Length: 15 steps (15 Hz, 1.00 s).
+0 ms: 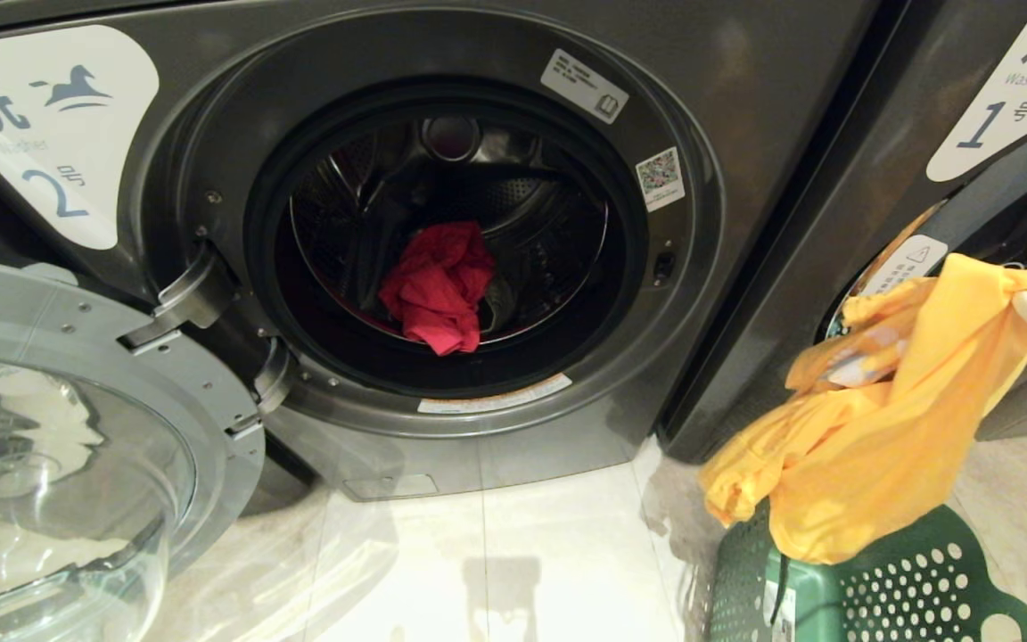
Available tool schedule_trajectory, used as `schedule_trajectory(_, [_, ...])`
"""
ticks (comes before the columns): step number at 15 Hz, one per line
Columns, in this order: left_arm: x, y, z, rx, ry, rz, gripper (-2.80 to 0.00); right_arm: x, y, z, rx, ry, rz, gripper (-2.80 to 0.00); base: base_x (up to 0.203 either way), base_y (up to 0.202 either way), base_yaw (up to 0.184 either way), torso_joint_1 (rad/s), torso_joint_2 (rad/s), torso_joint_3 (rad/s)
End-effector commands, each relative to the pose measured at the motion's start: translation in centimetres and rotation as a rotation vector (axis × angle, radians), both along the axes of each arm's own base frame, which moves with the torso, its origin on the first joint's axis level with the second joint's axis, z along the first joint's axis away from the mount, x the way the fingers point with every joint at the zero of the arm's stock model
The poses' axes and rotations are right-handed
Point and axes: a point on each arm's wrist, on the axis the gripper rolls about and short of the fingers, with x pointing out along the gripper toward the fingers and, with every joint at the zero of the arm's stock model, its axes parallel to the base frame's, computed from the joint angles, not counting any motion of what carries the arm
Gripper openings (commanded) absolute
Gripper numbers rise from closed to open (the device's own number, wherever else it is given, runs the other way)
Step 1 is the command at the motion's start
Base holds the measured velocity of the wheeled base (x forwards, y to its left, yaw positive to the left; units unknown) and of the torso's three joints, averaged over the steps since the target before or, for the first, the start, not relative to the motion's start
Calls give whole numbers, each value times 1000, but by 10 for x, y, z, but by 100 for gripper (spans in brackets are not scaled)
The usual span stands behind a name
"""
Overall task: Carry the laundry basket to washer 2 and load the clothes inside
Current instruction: Place the clothes into the washing machine
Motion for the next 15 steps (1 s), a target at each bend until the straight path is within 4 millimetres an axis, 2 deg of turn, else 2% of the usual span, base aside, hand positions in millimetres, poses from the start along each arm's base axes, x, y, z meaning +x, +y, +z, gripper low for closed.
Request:
schedule_trajectory(1, [0,0,0,0,0,0,-280,3,20,-1,-9,13,128,-280,0,0,0,0,0,0])
schedule_trajectory(5, [0,0,0,0,0,0,-280,15,53,-9,-33,78,291,-280,0,0,0,0,0,0])
schedule_trajectory(7, [0,0,0,0,0,0,-280,20,59,-13,-59,95,307,-280,0,0,0,0,0,0])
schedule_trajectory(15, [0,0,0,0,0,0,-280,11,81,-8,-70,71,436,-280,0,0,0,0,0,0])
